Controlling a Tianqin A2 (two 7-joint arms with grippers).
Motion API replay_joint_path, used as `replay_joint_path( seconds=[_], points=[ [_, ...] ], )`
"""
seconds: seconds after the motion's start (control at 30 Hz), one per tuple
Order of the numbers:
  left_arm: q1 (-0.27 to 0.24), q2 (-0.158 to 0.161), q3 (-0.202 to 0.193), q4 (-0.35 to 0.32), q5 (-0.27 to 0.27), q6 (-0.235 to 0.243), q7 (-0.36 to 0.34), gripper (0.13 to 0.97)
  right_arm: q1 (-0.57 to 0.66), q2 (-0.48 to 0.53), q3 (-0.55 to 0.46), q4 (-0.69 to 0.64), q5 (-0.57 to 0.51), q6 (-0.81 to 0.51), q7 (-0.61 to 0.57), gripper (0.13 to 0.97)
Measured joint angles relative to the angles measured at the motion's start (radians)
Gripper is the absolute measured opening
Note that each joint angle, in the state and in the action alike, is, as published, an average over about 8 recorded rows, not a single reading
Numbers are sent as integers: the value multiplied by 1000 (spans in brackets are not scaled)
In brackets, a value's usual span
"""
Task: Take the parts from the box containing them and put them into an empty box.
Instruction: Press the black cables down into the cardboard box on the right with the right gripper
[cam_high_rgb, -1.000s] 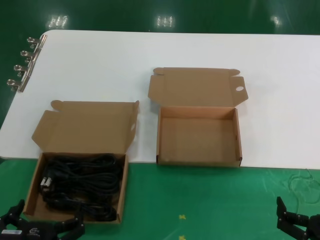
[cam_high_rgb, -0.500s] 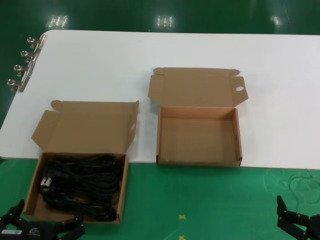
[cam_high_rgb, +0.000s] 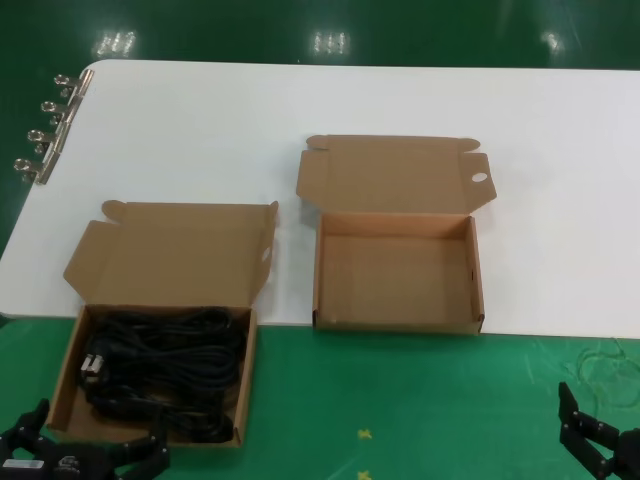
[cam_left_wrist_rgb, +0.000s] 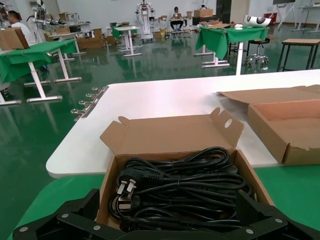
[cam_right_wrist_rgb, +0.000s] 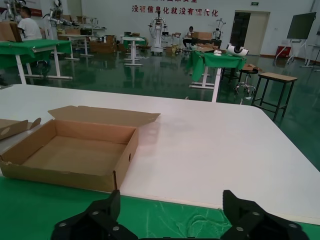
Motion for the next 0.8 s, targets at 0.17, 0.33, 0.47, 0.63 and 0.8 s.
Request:
replay_joint_path(
  seconds=[0.17, 0.33, 0.47, 0.63, 0.8],
  points=[
    [0, 0, 0, 0, 0, 0, 0, 966, 0, 0, 0, 0, 0, 0, 0, 743],
    [-13, -50, 51, -19, -38, -40, 8, 966, 0, 0, 0, 0, 0, 0, 0, 649],
    [-45, -159, 157, -54, -122, -110, 48, 966, 0, 0, 0, 0, 0, 0, 0, 539],
    [-119, -330, 320, -88, -234, -177, 153, 966, 0, 0, 0, 0, 0, 0, 0, 438],
    [-242, -498, 495, -95, -304, -193, 291, 966, 0, 0, 0, 0, 0, 0, 0, 324]
  ],
)
